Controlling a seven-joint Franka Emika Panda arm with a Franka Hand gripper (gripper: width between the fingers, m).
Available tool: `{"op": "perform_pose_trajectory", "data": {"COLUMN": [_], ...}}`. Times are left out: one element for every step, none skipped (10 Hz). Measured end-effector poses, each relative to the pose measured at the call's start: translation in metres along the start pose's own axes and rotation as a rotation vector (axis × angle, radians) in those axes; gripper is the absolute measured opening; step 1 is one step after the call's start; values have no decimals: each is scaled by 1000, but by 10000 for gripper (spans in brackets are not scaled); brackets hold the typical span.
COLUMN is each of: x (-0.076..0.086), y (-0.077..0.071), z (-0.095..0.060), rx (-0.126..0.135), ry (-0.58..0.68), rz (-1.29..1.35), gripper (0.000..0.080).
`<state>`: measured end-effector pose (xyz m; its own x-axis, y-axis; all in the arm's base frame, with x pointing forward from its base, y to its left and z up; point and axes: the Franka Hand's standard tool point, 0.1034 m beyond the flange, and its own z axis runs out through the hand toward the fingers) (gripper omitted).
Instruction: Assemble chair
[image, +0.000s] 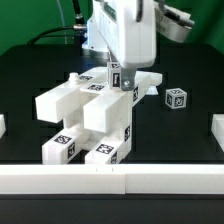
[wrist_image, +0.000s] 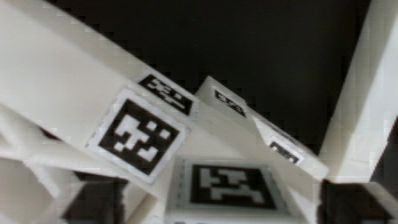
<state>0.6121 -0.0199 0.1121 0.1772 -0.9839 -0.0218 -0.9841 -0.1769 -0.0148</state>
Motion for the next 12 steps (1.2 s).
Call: {"op": "perform_pose_trajectory", "data": {"x": [-1, 0, 0, 0, 0, 0, 0, 0, 1, 0, 0, 0], "y": [0, -4, -3, -3, -3, -3, -3, -3, -3, -3, -3, -3], "z": [0, 0, 0, 0, 0, 1, 1, 1, 1, 1, 0, 0], "rx": [0, 26, 25, 24, 23, 21, 15, 11, 5, -4, -12, -15], "ry": [0, 11, 12, 14, 15, 18, 25, 29, 34, 44, 51, 52], "rz": [-14, -56, -131, -224, -313, -396, -496, -590, -696, -783, -864, -949], "gripper": [626, 642, 642, 648, 649, 649, 649, 649, 649, 649, 649, 649]}}
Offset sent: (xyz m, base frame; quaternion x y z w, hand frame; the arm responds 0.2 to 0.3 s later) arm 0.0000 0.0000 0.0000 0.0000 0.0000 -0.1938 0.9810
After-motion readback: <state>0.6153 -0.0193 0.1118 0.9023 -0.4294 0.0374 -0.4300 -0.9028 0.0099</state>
